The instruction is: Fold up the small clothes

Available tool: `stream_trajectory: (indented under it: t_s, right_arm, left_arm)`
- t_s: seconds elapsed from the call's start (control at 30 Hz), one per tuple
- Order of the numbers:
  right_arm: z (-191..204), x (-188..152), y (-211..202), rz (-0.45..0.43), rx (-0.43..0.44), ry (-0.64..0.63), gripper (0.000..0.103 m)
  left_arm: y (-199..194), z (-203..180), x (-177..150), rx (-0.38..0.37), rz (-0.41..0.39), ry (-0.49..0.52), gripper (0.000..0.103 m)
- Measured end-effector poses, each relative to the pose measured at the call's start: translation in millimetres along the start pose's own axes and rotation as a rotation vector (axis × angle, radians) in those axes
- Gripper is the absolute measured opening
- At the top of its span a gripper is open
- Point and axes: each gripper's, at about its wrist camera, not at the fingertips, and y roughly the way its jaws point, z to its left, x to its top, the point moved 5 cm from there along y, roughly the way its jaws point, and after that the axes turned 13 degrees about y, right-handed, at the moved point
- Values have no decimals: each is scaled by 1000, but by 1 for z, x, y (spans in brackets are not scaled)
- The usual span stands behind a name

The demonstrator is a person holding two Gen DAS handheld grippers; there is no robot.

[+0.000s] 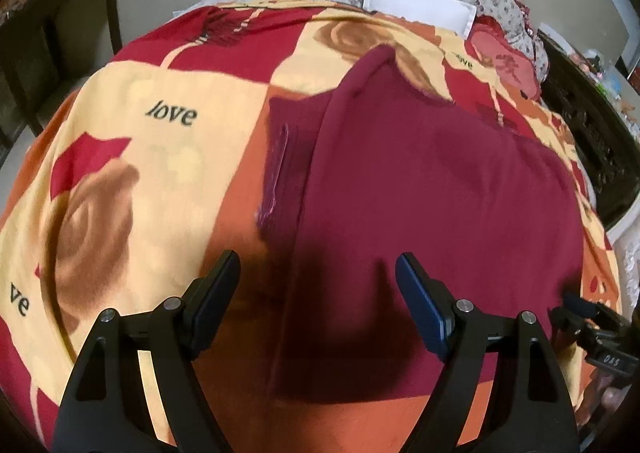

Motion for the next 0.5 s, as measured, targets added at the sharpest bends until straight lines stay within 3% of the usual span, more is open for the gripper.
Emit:
stream_trajectory:
  t_s: [0.13,0.23,0.5]
  right_arm:
    - [9,-2,7,19,16,-36,97]
    - [12,-2,8,15,1,-27,98]
    - [7,2,10,31,63,45,103]
  left_arm:
    - [6,1,-7,-14,23,-13,81]
    - [10,2,-12,-19,35,-23,81]
    - [17,2,-19,-32,52,-38,81]
